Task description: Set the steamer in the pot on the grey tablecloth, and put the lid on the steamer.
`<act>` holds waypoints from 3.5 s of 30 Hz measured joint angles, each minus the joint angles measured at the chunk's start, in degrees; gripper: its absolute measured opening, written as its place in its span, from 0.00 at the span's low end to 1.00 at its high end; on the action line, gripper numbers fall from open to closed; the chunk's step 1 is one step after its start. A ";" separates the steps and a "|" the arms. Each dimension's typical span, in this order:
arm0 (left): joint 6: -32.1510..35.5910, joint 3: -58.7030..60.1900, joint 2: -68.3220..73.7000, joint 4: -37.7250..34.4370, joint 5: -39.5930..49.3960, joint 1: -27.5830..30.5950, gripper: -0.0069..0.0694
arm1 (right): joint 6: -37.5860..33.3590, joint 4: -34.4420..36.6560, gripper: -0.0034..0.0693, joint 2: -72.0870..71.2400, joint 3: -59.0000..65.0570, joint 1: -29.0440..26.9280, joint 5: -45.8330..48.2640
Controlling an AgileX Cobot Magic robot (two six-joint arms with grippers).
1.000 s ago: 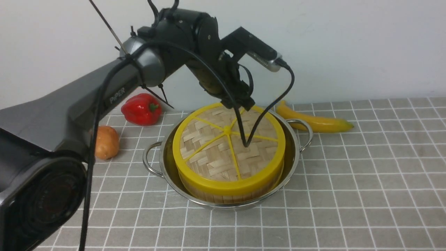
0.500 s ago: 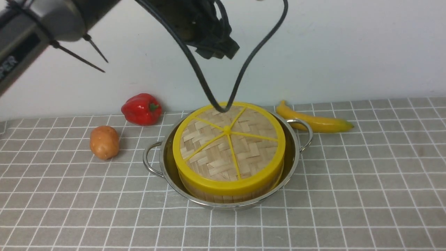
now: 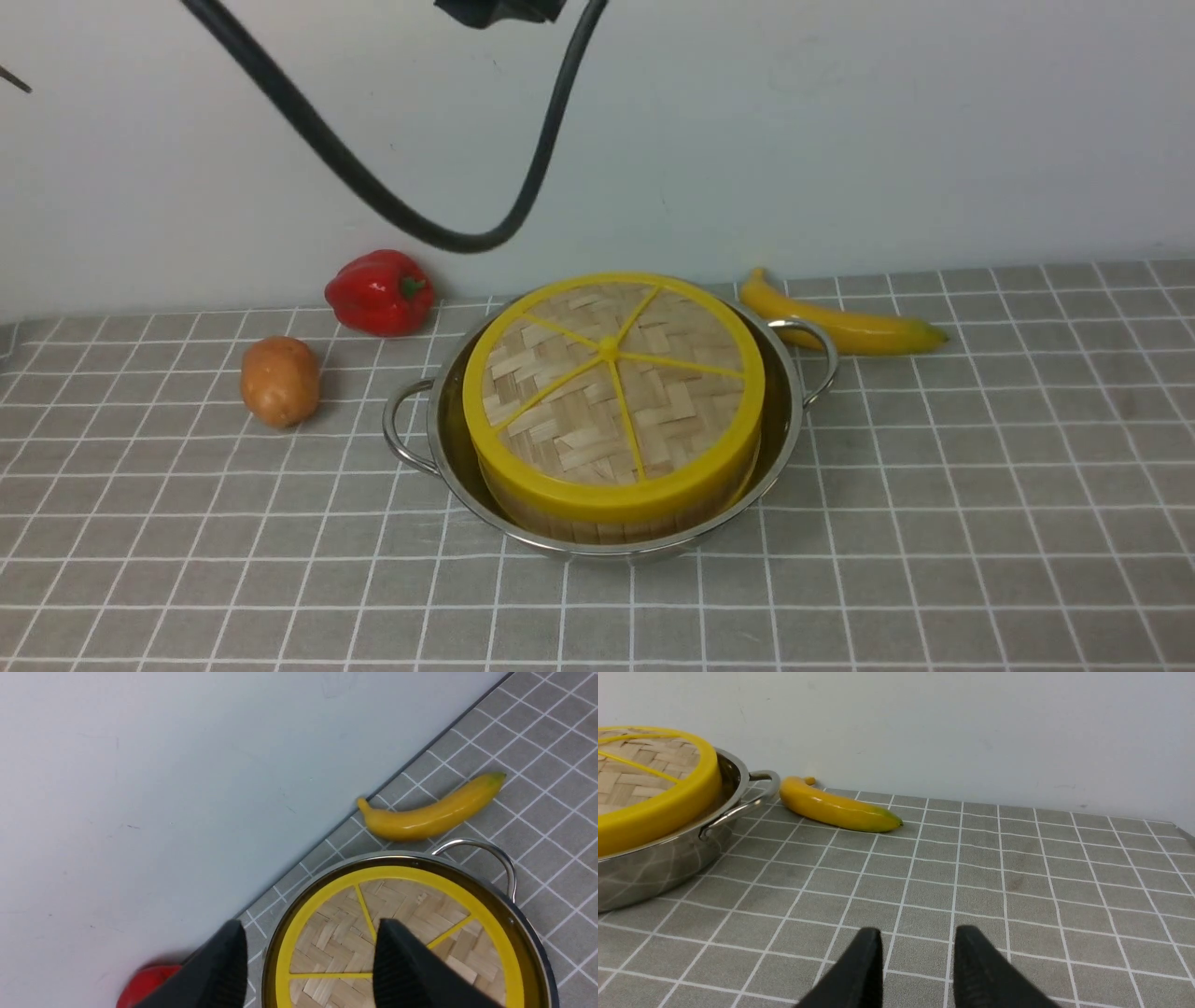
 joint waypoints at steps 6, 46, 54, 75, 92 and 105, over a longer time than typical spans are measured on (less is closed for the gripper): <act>-5.00 0.00 -0.50 6.38 4.19 0.00 0.55 | 0.00 0.00 0.38 0.00 0.00 0.00 0.00; -20.43 95.64 -84.85 6.16 -32.83 25.88 0.55 | 0.00 0.00 0.38 0.00 0.00 0.00 0.00; -20.43 106.90 -92.75 6.16 -37.56 27.36 0.55 | 0.00 0.00 0.38 0.00 0.00 0.00 0.00; -20.63 112.09 -96.56 6.16 -37.97 27.36 0.55 | 0.00 0.00 0.38 0.00 0.00 0.00 -0.09; -21.11 116.11 -96.64 5.91 -42.45 27.36 0.55 | 0.00 0.00 0.38 0.00 0.00 0.00 -0.09; -21.06 116.11 -96.64 5.97 -42.44 27.36 0.55 | 0.00 0.00 0.38 0.00 0.00 0.00 -0.09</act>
